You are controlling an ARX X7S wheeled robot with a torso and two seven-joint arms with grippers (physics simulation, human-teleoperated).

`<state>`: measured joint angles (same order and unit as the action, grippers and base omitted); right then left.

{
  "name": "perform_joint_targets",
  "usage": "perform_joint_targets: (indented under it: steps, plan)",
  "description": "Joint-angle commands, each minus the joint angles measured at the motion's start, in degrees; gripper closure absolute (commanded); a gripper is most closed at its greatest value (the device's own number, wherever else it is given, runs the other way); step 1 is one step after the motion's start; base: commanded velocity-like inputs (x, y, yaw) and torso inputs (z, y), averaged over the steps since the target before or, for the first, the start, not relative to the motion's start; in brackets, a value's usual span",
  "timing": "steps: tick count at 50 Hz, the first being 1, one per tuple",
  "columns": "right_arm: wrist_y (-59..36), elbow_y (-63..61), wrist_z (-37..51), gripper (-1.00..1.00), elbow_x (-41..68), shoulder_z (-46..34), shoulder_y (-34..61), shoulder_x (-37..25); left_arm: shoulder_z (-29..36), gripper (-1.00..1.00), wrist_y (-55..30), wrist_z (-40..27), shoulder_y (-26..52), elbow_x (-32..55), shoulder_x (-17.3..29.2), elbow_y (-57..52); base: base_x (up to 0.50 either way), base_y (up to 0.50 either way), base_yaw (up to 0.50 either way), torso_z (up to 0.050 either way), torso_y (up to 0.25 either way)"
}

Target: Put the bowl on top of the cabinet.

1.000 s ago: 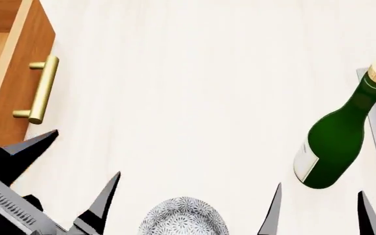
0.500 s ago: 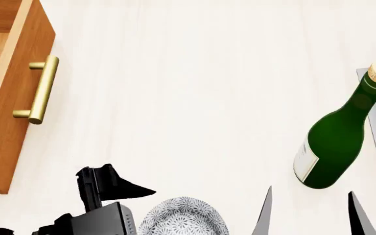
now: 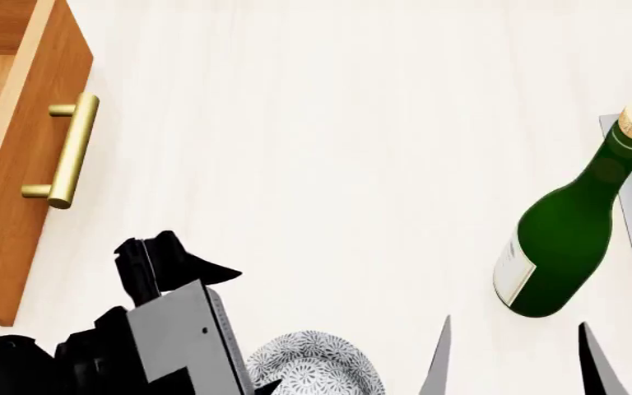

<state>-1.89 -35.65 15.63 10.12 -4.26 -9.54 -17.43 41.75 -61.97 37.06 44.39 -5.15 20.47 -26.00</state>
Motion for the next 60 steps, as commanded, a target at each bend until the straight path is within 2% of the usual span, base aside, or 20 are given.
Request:
perform_joint_targets:
  steps: [1,23,47,60]
  plan:
    - [0.1,0.1,0.1,-1.00,-0.1,-0.5,0.0,-0.3,0.3,-1.00,0.7,-0.2,0.6,-0.2,-0.6,1.5,0.00,0.00,0.00,0.000,0.000]
    - [-0.2,-0.2,0.4,-1.00,0.4,-0.8,0.0,-1.0,-0.2,-1.00,6.7,2.3,2.1,2.8,-1.5,5.3,0.00,0.00,0.00,0.000,0.000]
    - [0.3,0.0,0.4,-1.00,0.6,-1.5,-0.2,-1.6,3.5,-1.00,13.2,4.2,1.8,3.8,-1.4,12.0,0.00,0.00,0.00,0.000,0.000]
    - [0.4,-0.4,0.5,-1.00,0.4,-2.0,-0.5,-1.9,4.6,-1.00,17.4,3.2,1.2,3.6,-2.6,18.1,0.00,0.00,0.00,0.000,-0.003]
